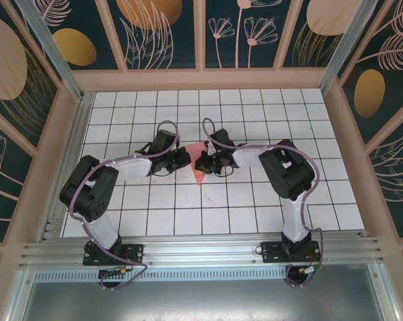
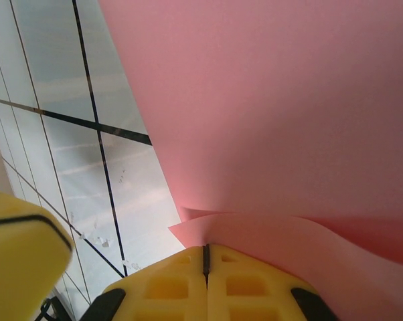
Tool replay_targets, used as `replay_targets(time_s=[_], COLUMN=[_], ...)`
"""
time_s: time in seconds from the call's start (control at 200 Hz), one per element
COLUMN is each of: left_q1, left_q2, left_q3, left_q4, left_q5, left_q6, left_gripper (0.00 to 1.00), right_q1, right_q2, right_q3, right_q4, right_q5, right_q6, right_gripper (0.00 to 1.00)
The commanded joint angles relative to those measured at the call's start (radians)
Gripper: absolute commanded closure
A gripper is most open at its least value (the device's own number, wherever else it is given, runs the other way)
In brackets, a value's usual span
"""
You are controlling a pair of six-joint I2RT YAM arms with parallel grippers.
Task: Fold a paper plane with a square sheet of paper (pick it up from the middle)
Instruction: Third fold the triangle at the center of the table.
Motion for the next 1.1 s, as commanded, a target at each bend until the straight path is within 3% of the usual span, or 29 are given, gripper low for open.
replay_targets(time_s=[0.0,0.235,0.766,1.096], left_q1=[-0.019,-0.035,-0.039,-0.032], left_q2=[0.018,0.07,0.095,0.081], left_q3=[-0.007,0.023,0.019,-0.018], left_q4=[0.048,-0.017,-0.038,-0.043], left_q5=[0.042,-0.021,0.041,-0.058], left_q6=[-0.012,-0.008,-0.027,-0.115], left_gripper=[0.94,0.98,1.0,1.0], right_q1=[-0.001,-0.001,0.0,0.0], right_q2=[0.018,0.016,0.021,0.023], right_q3=[-0.023,-0.024,-0.016,-0.025], right_q4=[-0.039,-0.048,-0.05,-0.043], right_q5=[0.031,0.04,0.042,0.045], right_q6=[-0.007,-0.01,-0.005,0.016], right_gripper=[1.0,1.0,1.0,1.0])
